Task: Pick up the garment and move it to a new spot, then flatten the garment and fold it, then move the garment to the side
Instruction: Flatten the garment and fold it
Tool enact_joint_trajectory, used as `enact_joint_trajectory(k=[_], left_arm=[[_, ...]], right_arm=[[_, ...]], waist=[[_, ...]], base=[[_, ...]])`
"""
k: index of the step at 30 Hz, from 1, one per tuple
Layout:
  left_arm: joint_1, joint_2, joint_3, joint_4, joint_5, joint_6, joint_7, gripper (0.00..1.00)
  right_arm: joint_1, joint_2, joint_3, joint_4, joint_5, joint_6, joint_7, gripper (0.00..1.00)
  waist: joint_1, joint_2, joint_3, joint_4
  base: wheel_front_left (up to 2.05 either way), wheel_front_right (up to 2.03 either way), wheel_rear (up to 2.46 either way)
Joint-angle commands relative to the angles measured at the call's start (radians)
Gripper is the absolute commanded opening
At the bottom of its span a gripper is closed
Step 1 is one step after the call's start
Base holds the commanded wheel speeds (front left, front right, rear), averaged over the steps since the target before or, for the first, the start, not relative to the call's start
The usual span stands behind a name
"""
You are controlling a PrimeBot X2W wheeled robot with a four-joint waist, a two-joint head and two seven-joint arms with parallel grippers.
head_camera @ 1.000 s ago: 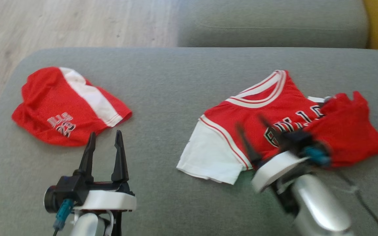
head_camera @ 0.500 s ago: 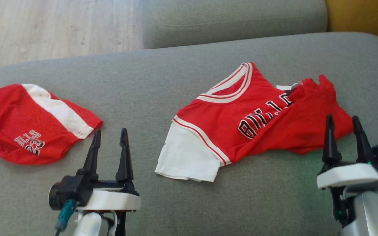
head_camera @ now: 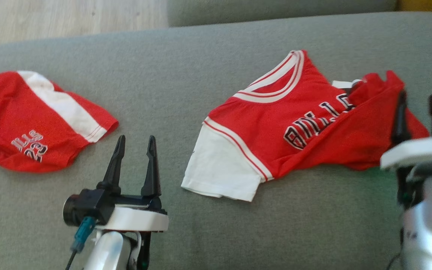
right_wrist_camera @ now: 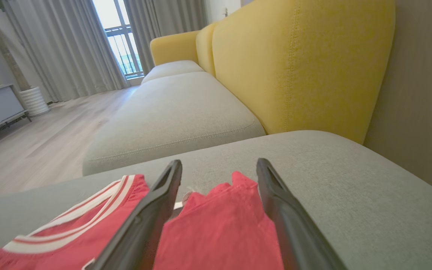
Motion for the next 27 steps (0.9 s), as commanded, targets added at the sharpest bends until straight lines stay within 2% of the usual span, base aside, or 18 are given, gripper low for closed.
enact_joint_trajectory(k=[1,10,20,21,22,27], left_arm=[[-0.04,0.004,0.021,-0.022,0.004,-0.002,-0.006,1.0],[-0.07,0.004,-0.011,-0.01,-0.007,-0.004,-0.006,1.0],[-0.089,0.004,-0.017,-0.005,-0.002,-0.002,-0.006,1.0],[-0.092,0.004,-0.017,-0.003,-0.002,-0.001,-0.006,1.0],[-0.094,0.004,-0.018,-0.002,-0.003,-0.001,-0.006,1.0],[-0.095,0.004,-0.016,0.002,-0.006,0.001,-0.006,1.0]], right_arm=[[-0.067,-0.005,-0.006,-0.004,-0.012,0.007,0.017,1.0],[-0.268,-0.005,-0.284,0.232,-0.24,0.007,0.104,1.0],[-0.372,-0.005,-0.391,0.417,-0.346,0.007,0.002,1.0],[-0.381,-0.005,-0.396,0.431,-0.353,0.007,-0.007,0.47],[-0.389,-0.005,-0.401,0.445,-0.361,0.007,-0.015,0.0],[-0.418,-0.005,-0.402,0.5,-0.366,0.007,-0.073,0.0]], waist=[[-0.0001,0.0,0.03,0.027],[-0.0001,0.0,0.088,0.084],[-0.0001,0.0,0.115,0.084],[-0.0001,0.0,0.117,0.083],[-0.0001,0.0,0.119,0.081],[-0.0001,0.0,0.116,0.065]], base=[[0.0,0.0,0.0],[0.0,0.0,0.0],[0.0,0.0,0.0],[0.0,0.0,0.0],[0.0,0.0,0.0],[0.0,0.0,0.0]])
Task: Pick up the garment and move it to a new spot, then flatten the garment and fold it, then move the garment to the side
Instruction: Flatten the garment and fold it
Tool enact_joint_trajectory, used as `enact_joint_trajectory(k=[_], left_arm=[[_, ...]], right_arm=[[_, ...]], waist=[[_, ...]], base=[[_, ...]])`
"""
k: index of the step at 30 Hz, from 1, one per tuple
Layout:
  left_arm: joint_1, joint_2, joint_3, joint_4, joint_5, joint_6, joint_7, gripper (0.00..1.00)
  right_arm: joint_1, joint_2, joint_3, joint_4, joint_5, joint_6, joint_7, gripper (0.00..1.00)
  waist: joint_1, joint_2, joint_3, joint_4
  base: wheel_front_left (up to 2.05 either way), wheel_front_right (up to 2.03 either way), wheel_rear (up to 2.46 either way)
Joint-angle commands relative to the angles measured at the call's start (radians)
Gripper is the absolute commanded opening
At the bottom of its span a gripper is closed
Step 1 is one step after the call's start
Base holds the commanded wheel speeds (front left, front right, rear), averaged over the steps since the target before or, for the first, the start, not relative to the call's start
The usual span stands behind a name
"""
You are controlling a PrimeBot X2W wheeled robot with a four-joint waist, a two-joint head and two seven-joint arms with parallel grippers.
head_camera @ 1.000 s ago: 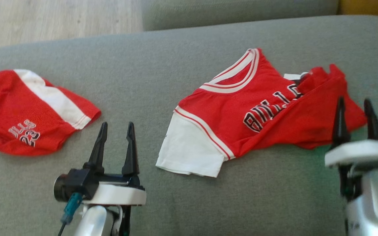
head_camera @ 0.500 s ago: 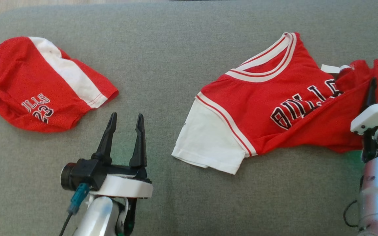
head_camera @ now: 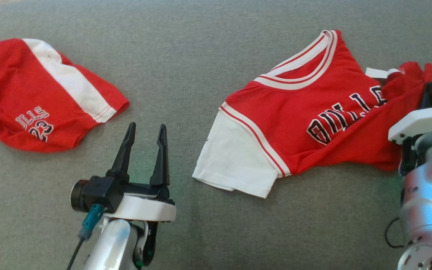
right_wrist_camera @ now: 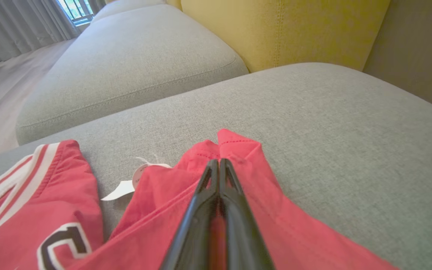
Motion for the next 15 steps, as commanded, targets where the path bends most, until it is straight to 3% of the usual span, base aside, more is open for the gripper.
enact_joint_trajectory(k=[1,6,11,15], left_arm=[[-0.024,0.004,0.032,-0.024,-0.004,0.004,-0.006,1.0],[-0.012,0.004,0.048,-0.023,-0.001,0.005,-0.006,1.0],[-0.003,0.004,0.07,-0.027,0.001,0.002,-0.006,1.0],[0.005,0.004,0.078,-0.029,0.001,0.0,-0.006,1.0]], right_arm=[[-0.04,-0.003,0.028,-0.015,0.013,0.007,-0.025,0.0],[-0.037,-0.003,0.106,-0.044,0.11,0.007,-0.044,0.0],[0.115,-0.003,0.26,-0.268,0.316,0.007,-0.045,0.0],[0.276,-0.003,0.325,-0.437,0.392,0.007,-0.046,0.0]], waist=[[-0.0001,0.0,-0.005,-0.01],[-0.0001,0.0,-0.021,-0.043],[-0.0001,0.0,-0.046,-0.089],[-0.0001,0.0,-0.066,-0.121]], base=[[0.0,0.0,0.0],[0.0,0.0,0.0],[0.0,0.0,0.0],[0.0,0.0,0.0]])
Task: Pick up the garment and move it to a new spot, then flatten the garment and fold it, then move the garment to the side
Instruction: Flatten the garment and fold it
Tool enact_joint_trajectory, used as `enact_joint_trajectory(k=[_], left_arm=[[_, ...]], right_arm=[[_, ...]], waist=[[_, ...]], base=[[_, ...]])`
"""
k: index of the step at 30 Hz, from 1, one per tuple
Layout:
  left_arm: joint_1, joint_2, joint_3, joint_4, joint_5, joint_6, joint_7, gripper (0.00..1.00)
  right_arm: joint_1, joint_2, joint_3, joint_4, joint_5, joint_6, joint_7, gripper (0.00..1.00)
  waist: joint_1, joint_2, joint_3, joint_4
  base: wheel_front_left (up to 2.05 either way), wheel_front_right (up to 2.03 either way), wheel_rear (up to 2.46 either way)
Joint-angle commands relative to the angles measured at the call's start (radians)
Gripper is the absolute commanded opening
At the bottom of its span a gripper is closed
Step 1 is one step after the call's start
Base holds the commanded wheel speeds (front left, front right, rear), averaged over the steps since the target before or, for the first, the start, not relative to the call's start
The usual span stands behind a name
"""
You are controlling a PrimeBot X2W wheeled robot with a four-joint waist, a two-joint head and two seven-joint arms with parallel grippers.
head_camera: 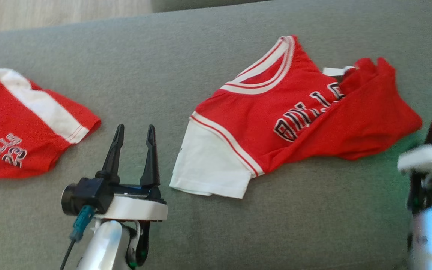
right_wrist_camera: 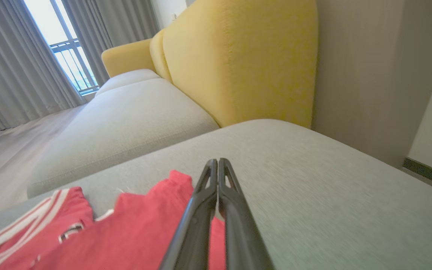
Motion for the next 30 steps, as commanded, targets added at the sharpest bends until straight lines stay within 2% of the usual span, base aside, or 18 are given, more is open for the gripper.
enact_joint_trajectory(k=[1,5,9,15,17,18,19,20,24,30], left_arm=[[-0.003,0.004,0.037,-0.031,0.0,0.0,-0.006,1.0],[0.012,0.004,0.043,-0.025,0.0,0.0,-0.006,1.0],[0.03,0.004,0.048,-0.02,-0.004,0.001,-0.006,1.0],[0.04,0.004,0.04,-0.022,-0.014,0.004,-0.006,1.0],[0.044,0.004,0.041,-0.024,-0.018,0.007,-0.006,1.0],[0.045,0.004,0.041,-0.025,-0.019,0.008,-0.006,1.0],[0.046,0.004,0.041,-0.026,-0.019,0.008,-0.006,1.0],[0.048,0.004,0.041,-0.027,-0.02,0.008,-0.006,1.0],[0.054,0.004,0.04,-0.036,-0.02,0.009,-0.006,1.0],[0.057,0.004,0.033,-0.052,-0.011,0.005,-0.006,1.0]], right_arm=[[0.023,-0.003,0.035,-0.064,0.02,0.007,-0.011,0.0],[0.128,-0.003,0.049,-0.122,0.043,0.007,-0.008,0.0],[0.207,-0.003,0.039,-0.155,0.039,0.007,0.042,0.0],[0.29,-0.003,-0.013,-0.184,0.006,0.007,0.113,0.0],[0.3,-0.003,-0.004,-0.192,0.005,0.007,0.125,0.0],[0.302,-0.003,0.012,-0.203,0.004,0.007,0.121,0.03],[0.301,-0.003,0.029,-0.214,0.008,0.007,0.115,0.9],[0.298,-0.003,0.046,-0.222,0.021,0.007,0.111,1.0],[0.283,-0.003,0.152,-0.297,0.048,0.007,0.065,1.0],[0.277,-0.003,0.234,-0.351,0.061,0.007,0.029,1.0]], waist=[[0.0,0.0,-0.02,-0.022],[0.0,0.0,-0.051,-0.047],[0.0,0.0,-0.085,-0.064],[0.0,0.0,-0.118,-0.055],[0.0,0.0,-0.123,-0.051],[0.0,0.0,-0.124,-0.049],[0.0,0.0,-0.126,-0.047],[0.0,0.0,-0.128,-0.044],[0.0,0.0,-0.136,-0.028],[0.0,0.0,-0.14,0.002]], base=[[0.0,0.0,0.0],[0.0,0.0,0.0],[0.0,0.0,0.0],[0.0,0.0,0.0],[0.0,0.0,0.0],[0.0,0.0,0.0],[0.0,0.0,0.0],[0.0,0.0,0.0],[0.0,0.0,0.0],[0.0,0.0,0.0]])
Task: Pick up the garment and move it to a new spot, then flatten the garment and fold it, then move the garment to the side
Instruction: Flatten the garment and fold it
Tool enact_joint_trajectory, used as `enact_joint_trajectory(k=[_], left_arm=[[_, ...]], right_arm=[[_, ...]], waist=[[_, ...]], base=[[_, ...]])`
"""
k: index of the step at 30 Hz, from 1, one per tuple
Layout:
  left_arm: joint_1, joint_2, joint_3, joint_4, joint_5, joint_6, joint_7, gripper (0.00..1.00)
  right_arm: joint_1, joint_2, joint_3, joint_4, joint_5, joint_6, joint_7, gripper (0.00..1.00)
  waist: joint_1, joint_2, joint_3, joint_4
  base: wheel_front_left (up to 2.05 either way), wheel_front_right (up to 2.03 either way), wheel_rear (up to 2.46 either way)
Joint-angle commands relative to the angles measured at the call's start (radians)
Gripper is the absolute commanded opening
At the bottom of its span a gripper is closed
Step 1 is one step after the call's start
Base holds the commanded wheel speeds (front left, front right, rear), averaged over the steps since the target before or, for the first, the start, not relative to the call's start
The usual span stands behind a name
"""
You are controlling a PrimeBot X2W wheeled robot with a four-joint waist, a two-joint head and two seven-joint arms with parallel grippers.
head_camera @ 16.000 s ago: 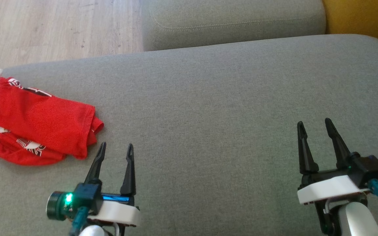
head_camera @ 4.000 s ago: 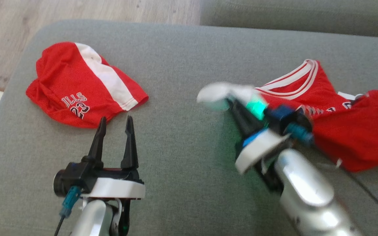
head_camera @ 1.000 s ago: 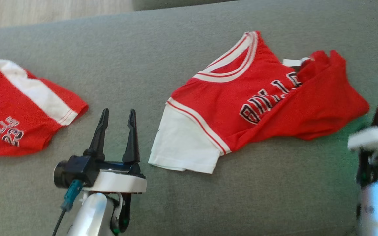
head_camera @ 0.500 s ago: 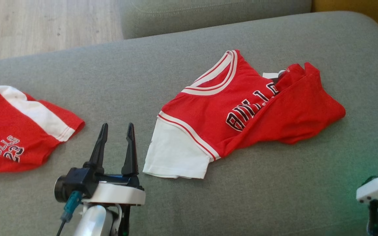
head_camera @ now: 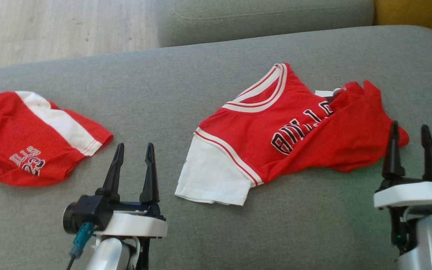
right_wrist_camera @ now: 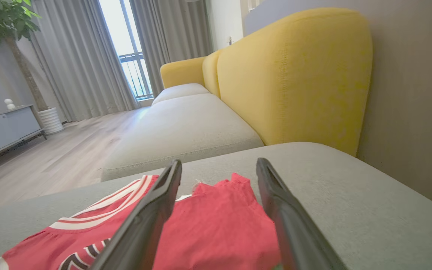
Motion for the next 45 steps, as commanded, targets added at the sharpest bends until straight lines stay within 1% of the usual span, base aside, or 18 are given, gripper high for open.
enact_joint_trajectory(k=[1,3,4,6,7,10,17,20,22,24,27,32,36,40,45], left_arm=[[-0.022,0.004,0.024,-0.043,0.005,0.003,-0.006,1.0],[-0.019,0.004,0.024,-0.048,0.008,0.001,-0.006,1.0],[-0.019,0.004,0.024,-0.048,0.008,0.001,-0.006,1.0],[-0.015,0.004,0.026,-0.052,0.011,-0.001,-0.006,1.0],[-0.011,0.004,0.027,-0.054,0.015,-0.003,-0.006,1.0],[-0.004,0.004,0.025,-0.057,0.018,-0.007,-0.006,1.0],[0.01,0.004,0.013,-0.059,0.027,-0.007,-0.006,1.0],[0.012,0.004,0.009,-0.062,0.027,-0.005,-0.006,1.0],[0.007,0.004,0.006,-0.067,0.027,-0.004,-0.006,1.0],[-0.002,0.004,0.002,-0.07,0.027,-0.003,-0.006,1.0],[-0.019,0.004,-0.008,-0.067,0.026,-0.006,-0.006,1.0],[-0.054,0.004,-0.038,-0.05,0.021,-0.013,-0.006,1.0],[-0.079,0.004,-0.064,-0.039,0.018,-0.015,-0.006,1.0],[-0.093,0.004,-0.081,-0.034,0.007,-0.011,-0.006,1.0],[-0.099,0.004,-0.087,-0.03,0.003,-0.008,-0.006,1.0]], right_arm=[[-0.036,-0.007,0.046,-0.044,-0.009,0.007,-0.013,1.0],[-0.022,-0.007,0.077,-0.05,-0.02,0.007,-0.018,1.0],[-0.022,-0.007,0.077,-0.05,-0.02,0.007,-0.018,1.0],[-0.007,-0.007,0.109,-0.054,-0.028,0.007,-0.021,1.0],[0.007,-0.007,0.143,-0.056,-0.038,0.007,-0.023,1.0],[0.022,-0.007,0.179,-0.053,-0.053,0.007,-0.026,1.0],[0.037,-0.007,0.188,-0.034,-0.049,0.007,-0.033,1.0],[0.033,-0.007,0.171,-0.023,-0.053,0.007,-0.03,1.0],[0.018,-0.007,0.129,-0.013,-0.066,0.007,-0.02,1.0],[-0.014,-0.007,0.065,0.009,-0.096,0.007,0.006,1.0],[-0.1,-0.007,-0.038,0.061,-0.143,0.007,0.064,1.0],[-0.292,-0.007,-0.165,0.198,-0.218,0.007,0.154,1.0],[-0.427,-0.007,-0.293,0.32,-0.324,0.007,0.205,1.0],[-0.513,-0.007,-0.438,0.406,-0.454,0.007,0.226,1.0],[-0.579,-0.007,-0.544,0.489,-0.556,0.007,0.199,1.0]], waist=[[0.0,0.0,-0.001,0.012],[0.0,0.0,-0.003,0.021],[0.0,0.0,-0.003,0.021],[0.0,0.0,-0.003,0.028],[0.0,0.0,-0.004,0.034],[0.0,0.0,-0.008,0.042],[0.0,0.0,-0.018,0.057],[0.0,0.0,-0.016,0.062],[0.0,0.0,-0.004,0.067],[0.0,0.0,0.016,0.074],[0.0,0.0,0.054,0.089],[0.0,0.0,0.119,0.122],[0.0,0.0,0.153,0.153],[0.0,0.0,0.169,0.177],[0.0,0.0,0.176,0.189]], base=[[0.0,0.0,0.0],[0.0,0.0,0.0],[0.0,0.0,0.0],[0.0,0.0,0.0],[0.0,0.0,0.0],[0.0,0.0,0.0],[0.0,0.0,0.0],[0.0,0.0,0.0],[0.0,0.0,0.0],[0.0,0.0,0.0],[0.0,0.0,0.0],[0.0,0.0,0.0],[0.0,0.0,0.0],[0.0,0.0,0.0],[0.0,0.0,0.0]])
